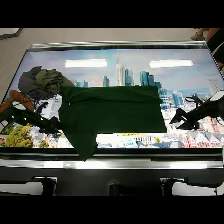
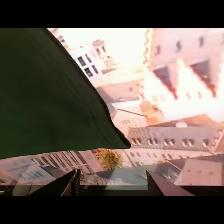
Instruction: Fold the shirts.
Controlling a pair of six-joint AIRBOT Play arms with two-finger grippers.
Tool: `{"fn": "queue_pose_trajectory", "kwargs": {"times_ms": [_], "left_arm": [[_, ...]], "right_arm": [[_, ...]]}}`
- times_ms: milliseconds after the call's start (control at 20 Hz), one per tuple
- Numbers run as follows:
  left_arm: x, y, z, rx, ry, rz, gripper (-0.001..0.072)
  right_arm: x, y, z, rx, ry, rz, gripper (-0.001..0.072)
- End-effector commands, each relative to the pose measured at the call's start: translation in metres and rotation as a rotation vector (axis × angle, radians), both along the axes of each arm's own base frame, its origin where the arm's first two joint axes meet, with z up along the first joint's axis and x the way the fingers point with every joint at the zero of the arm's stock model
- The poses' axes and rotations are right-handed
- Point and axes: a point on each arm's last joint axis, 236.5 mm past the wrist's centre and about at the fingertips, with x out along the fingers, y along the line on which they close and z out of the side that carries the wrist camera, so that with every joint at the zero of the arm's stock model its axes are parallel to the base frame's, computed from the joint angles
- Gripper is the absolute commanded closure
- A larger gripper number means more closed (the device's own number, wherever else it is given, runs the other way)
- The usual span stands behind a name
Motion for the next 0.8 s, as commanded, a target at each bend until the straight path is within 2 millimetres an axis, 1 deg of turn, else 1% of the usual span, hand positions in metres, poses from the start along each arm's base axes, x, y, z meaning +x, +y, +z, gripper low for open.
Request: {"fn": "queue_pose_trajectory", "kwargs": {"times_ms": [0,50,100,200,250,300,400,500,550,600,650,700,750], "left_arm": [[-0.004,-0.016,-0.015,-0.048,-0.031,0.064,0.0289],[-0.001,-0.017,-0.017,-0.038,-0.041,0.065,0.0292],[0.001,-0.019,-0.019,-0.031,-0.049,0.063,0.034],[0.006,-0.02,-0.021,-0.015,-0.054,0.084,0.0541],[0.007,-0.021,-0.021,-0.014,-0.059,0.084,0.062],[0.007,-0.022,-0.021,-0.015,-0.059,0.081,0.0675],[0.007,-0.023,-0.019,-0.015,-0.063,0.079,0.0675],[0.008,-0.023,-0.016,-0.014,-0.071,0.078,0.0675],[0.009,-0.022,-0.014,-0.012,-0.079,0.076,0.0675],[0.009,-0.022,-0.012,-0.011,-0.087,0.076,0.0676],[0.011,-0.021,-0.006,-0.011,-0.099,0.067,0.0676],[0.017,-0.019,0.006,-0.007,-0.125,0.049,0.0677],[0.029,-0.014,0.025,0.011,-0.178,0.028,0.0678]], "right_arm": [[-0.011,0.002,-0.012,-0.004,0.006,0.002,0.0177],[-0.011,0.002,-0.015,-0.006,0.002,0.0,0.0177],[-0.011,0.004,-0.018,0.0,0.0,-0.009,0.0177],[-0.013,0.011,-0.029,0.019,-0.007,-0.029,0.0177],[-0.012,0.013,-0.034,0.026,-0.016,-0.038,0.0177],[-0.01,0.018,-0.039,0.044,-0.024,-0.05,0.0177],[-0.004,0.029,-0.046,0.096,-0.039,-0.085,0.0179],[0.001,0.037,-0.055,0.1,-0.038,-0.078,0.0189],[0.006,0.042,-0.06,0.087,-0.05,-0.067,0.0263],[0.016,0.045,-0.063,0.066,-0.079,-0.071,0.0422],[0.026,0.049,-0.059,0.053,-0.11,-0.054,0.0674],[0.035,0.051,-0.049,0.05,-0.138,-0.027,0.0668],[0.05,0.051,-0.029,0.041,-0.196,0.013,0.0669]]}}
